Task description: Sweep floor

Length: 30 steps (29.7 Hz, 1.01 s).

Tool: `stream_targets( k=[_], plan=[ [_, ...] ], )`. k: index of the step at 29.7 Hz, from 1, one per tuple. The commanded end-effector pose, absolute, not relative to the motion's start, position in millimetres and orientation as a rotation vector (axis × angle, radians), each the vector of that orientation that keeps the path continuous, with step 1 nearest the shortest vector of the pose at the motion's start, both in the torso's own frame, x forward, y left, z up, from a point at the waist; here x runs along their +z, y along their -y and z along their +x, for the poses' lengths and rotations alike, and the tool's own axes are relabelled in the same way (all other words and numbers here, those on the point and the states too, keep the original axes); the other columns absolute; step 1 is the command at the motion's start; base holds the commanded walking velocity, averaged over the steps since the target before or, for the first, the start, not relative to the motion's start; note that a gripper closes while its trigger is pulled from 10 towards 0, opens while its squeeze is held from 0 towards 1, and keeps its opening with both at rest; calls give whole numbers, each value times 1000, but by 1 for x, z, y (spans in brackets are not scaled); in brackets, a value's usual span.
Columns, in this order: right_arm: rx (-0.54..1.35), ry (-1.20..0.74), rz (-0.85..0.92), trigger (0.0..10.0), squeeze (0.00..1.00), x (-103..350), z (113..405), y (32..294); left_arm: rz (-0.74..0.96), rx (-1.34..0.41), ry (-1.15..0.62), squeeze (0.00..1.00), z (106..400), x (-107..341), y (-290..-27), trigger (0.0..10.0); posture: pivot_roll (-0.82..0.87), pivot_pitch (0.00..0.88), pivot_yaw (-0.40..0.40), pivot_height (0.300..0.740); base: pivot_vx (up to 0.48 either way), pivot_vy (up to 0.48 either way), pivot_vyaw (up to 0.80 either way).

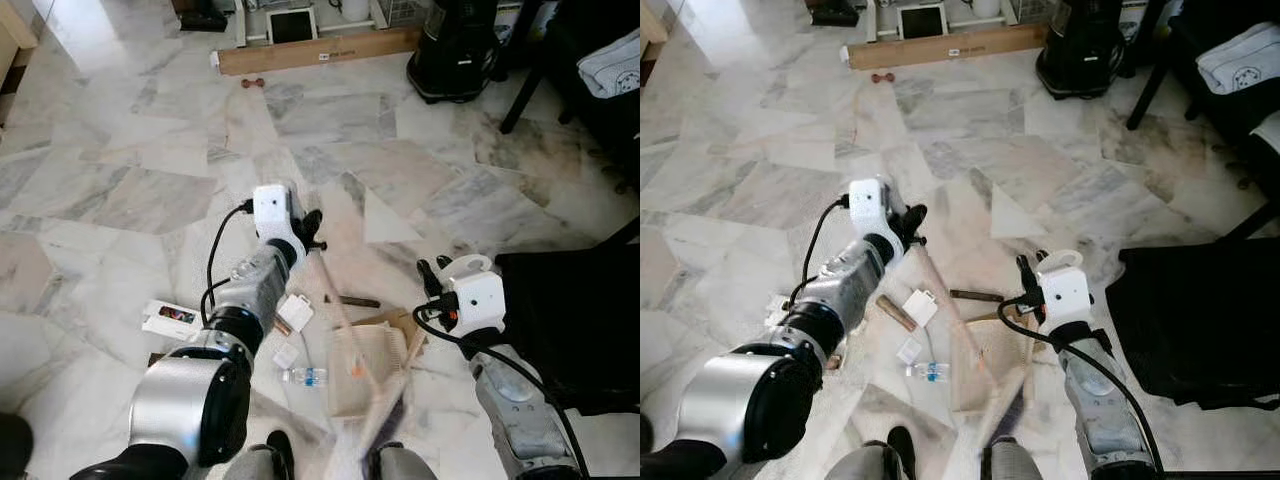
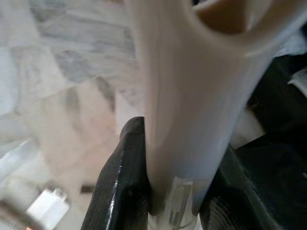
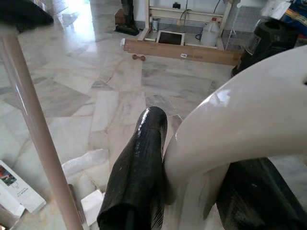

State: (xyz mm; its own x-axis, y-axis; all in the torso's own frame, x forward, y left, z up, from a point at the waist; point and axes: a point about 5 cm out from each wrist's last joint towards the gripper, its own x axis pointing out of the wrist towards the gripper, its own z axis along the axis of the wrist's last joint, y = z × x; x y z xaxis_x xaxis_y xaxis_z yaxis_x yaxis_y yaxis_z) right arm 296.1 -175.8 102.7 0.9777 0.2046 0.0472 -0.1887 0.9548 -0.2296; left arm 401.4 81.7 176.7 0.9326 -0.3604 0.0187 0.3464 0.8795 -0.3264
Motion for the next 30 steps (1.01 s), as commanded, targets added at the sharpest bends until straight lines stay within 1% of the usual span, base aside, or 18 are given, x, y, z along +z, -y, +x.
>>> stream_targets(
  k=[1,6,9,11,13,14,16,18,20,21,22,23,24,25,26,28,30],
  plan=[
    [192,-49,-229,10000,0,77,287,179,-358,-378,6,0,405,193,-88,10000,-153,231,67,740,0,0,0],
    [200,-51,-221,10000,0,76,290,176,-395,-375,102,0,413,234,-108,10000,-130,227,62,740,0,0,0],
    [203,-50,-219,10000,0,76,291,175,-412,-320,213,0,415,265,-126,10000,-128,227,59,740,0,0,0],
    [204,-49,-220,10000,0,77,292,175,-369,-278,276,0,414,279,-135,10000,-127,227,59,740,0,0,0],
    [205,-48,-221,10000,0,77,292,176,-269,-230,345,0,412,293,-143,10000,-126,226,58,740,0,0,0],
    [204,-49,-221,10000,0,77,292,176,-133,-190,400,0,410,302,-149,10000,-128,226,57,740,0,0,0],
    [203,-48,-222,10000,0,77,293,177,-62,-175,431,0,408,306,-151,10000,-129,226,57,740,0,0,0],
    [202,-49,-223,10000,0,77,293,178,19,-162,452,0,406,307,-153,10000,-130,227,58,740,0,0,0],
    [200,-49,-224,10000,0,76,293,178,172,-146,465,0,404,306,-153,10000,-130,227,57,740,0,0,0],
    [200,-49,-224,10000,0,76,293,179,266,-150,449,0,404,298,-151,10000,-127,226,56,740,0,0,0],
    [200,-49,-224,10000,0,76,293,179,266,-150,449,0,404,298,-151,10000,-127,226,56,740,0,0,0],
    [200,-49,-225,10000,0,76,293,179,344,-153,434,0,403,289,-147,10000,-126,226,55,740,0,0,0],
    [201,-50,-224,10000,0,76,293,179,353,-171,413,0,403,279,-143,10000,-125,226,55,740,0,0,0],
    [201,-50,-224,10000,0,76,293,179,353,-171,413,0,403,279,-143,10000,-125,226,55,740,0,0,0],
    [202,-50,-224,10000,0,75,293,178,351,-183,371,0,403,260,-139,10000,-125,226,55,740,0,0,0],
    [202,-49,-223,10000,0,75,293,178,337,-188,327,0,403,243,-136,10000,-130,227,54,740,0,0,0],
    [203,-48,-223,10000,0,76,294,177,379,-201,290,0,402,225,-132,10000,-131,227,55,740,0,0,0]
  ],
)
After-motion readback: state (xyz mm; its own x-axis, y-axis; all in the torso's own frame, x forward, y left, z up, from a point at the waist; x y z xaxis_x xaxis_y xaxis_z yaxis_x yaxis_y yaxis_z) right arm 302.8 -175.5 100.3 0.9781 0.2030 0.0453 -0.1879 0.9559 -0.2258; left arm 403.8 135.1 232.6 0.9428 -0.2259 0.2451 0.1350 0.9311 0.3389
